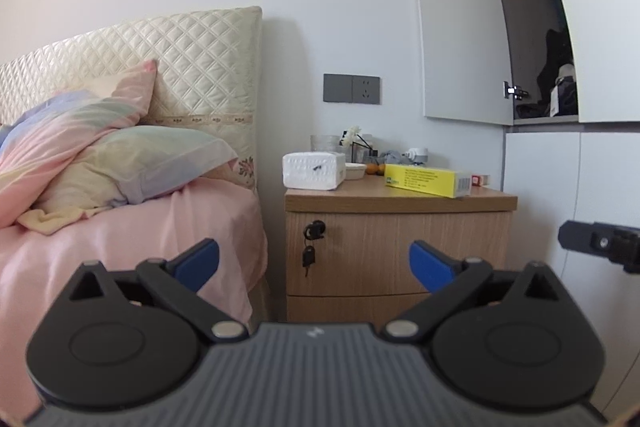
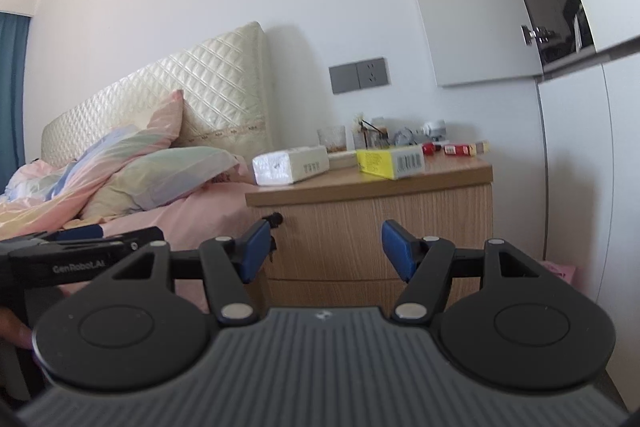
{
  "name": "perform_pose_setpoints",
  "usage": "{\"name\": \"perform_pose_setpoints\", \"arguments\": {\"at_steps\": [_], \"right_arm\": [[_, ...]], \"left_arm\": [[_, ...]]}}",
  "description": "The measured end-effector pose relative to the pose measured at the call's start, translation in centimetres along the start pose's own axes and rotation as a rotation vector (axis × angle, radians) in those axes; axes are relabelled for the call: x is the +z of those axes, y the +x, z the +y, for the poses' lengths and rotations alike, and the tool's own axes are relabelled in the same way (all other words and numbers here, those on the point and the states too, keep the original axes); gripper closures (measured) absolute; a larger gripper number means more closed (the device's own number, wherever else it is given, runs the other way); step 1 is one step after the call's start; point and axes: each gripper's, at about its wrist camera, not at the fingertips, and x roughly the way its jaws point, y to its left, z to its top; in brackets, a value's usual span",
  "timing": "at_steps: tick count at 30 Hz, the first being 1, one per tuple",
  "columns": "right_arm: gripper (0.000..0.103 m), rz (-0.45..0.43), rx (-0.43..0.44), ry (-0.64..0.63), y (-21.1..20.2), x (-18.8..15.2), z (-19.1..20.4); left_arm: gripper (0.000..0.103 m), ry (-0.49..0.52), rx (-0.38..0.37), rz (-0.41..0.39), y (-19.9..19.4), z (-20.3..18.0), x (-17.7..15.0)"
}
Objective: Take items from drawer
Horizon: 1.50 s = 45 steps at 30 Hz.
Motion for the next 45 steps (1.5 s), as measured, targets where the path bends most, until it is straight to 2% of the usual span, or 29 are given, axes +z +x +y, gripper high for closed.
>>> {"name": "perform_pose_setpoints", "arguments": {"at_steps": [4, 9, 11, 15, 16, 17, 21, 23, 45], "right_arm": [[0.037, -0.012, -0.010, -0.011, 0.1, -0.1, -0.2], [0.037, -0.020, -0.011, -0.014, 0.2, -0.2, 0.2], [0.032, -0.028, -0.019, -0.027, 0.3, -0.2, 0.5], [0.031, -0.031, -0.040, -0.035, 0.4, -0.2, 0.7], [0.026, -0.027, -0.047, -0.038, 0.4, -0.2, 0.7], [0.015, -0.026, -0.051, -0.040, 0.5, -0.3, 0.7], [0.015, -0.011, -0.044, -0.059, 0.5, -0.4, 0.8], [0.007, 0.003, -0.041, -0.073, 0.6, -0.5, 0.9], [0.008, 0.012, -0.059, -0.073, 0.7, -0.6, 0.7]], "left_arm": [[0.001, -0.008, -0.020, 0.011, 0.2, -0.3, -0.5], [0.000, -0.001, -0.008, 0.006, 0.2, -0.5, -0.6], [0.000, -0.003, -0.010, 0.007, 0.1, -0.4, -0.6], [0.000, 0.006, -0.011, 0.005, 0.1, -0.6, -0.6], [0.000, 0.009, -0.012, 0.004, 0.0, -0.6, -0.6], [0.000, 0.010, -0.014, 0.004, 0.0, -0.7, -0.6], [0.000, 0.006, -0.025, 0.006, 0.0, -0.7, -0.6], [0.000, 0.006, -0.025, 0.007, -0.1, -0.8, -0.6], [0.000, 0.005, 0.007, 0.032, 0.3, -0.8, -0.7]]}}
